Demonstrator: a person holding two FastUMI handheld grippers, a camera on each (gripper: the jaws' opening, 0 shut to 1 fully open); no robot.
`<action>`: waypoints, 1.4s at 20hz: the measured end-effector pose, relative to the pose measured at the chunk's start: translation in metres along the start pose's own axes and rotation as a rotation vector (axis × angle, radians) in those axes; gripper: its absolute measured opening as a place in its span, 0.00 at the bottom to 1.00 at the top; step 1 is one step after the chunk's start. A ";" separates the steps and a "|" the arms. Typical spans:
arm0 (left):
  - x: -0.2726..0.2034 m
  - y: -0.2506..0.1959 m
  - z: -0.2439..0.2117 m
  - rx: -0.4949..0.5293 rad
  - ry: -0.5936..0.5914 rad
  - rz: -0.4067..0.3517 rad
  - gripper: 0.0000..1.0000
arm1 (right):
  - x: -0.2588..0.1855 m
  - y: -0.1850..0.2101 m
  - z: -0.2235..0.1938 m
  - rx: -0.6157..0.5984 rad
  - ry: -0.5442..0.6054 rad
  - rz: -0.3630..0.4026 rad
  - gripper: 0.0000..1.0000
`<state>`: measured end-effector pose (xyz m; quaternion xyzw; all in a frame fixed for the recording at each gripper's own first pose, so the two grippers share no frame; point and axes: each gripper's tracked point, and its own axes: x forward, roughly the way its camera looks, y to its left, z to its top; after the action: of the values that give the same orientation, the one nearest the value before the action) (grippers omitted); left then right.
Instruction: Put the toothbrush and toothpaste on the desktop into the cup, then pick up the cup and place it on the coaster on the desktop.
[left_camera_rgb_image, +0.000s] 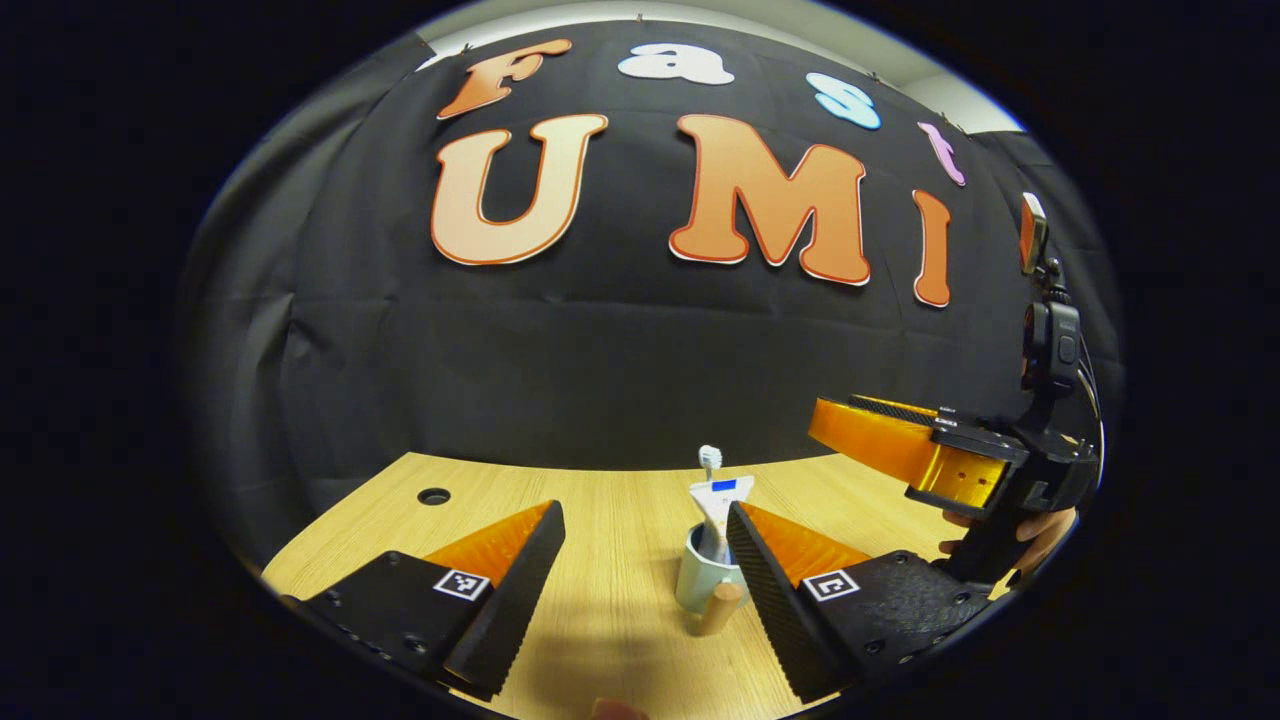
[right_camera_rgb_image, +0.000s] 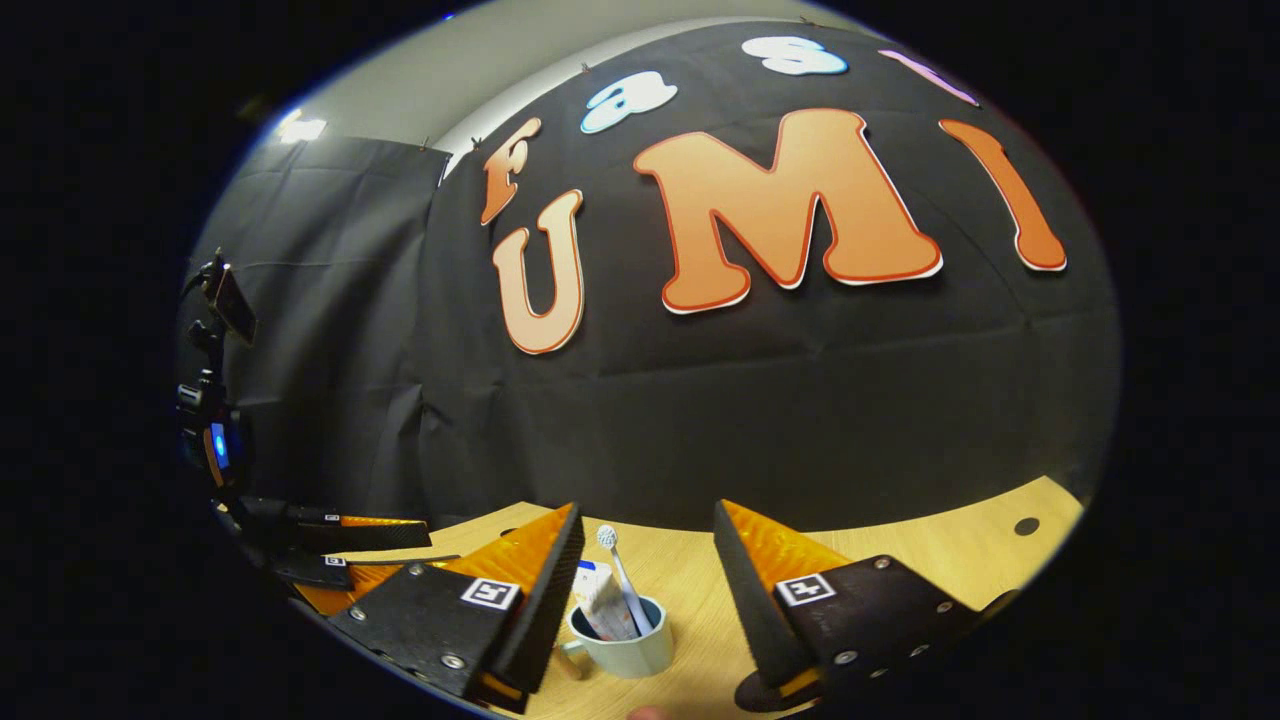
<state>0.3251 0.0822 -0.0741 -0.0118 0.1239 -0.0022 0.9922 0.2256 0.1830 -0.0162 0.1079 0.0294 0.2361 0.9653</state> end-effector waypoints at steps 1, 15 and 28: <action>0.001 -0.005 0.000 0.011 0.007 -0.010 0.97 | -0.004 -0.002 0.004 -0.011 -0.003 -0.008 0.83; 0.050 -0.047 -0.029 0.106 0.259 -0.072 0.97 | -0.082 -0.047 0.048 -0.099 -0.048 -0.114 0.95; 0.072 -0.055 -0.096 0.117 0.651 -0.104 0.98 | -0.164 -0.093 0.056 -0.133 -0.037 -0.178 0.95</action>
<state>0.3716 0.0246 -0.1833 0.0404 0.4335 -0.0633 0.8980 0.1280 0.0162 0.0190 0.0448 0.0055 0.1487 0.9879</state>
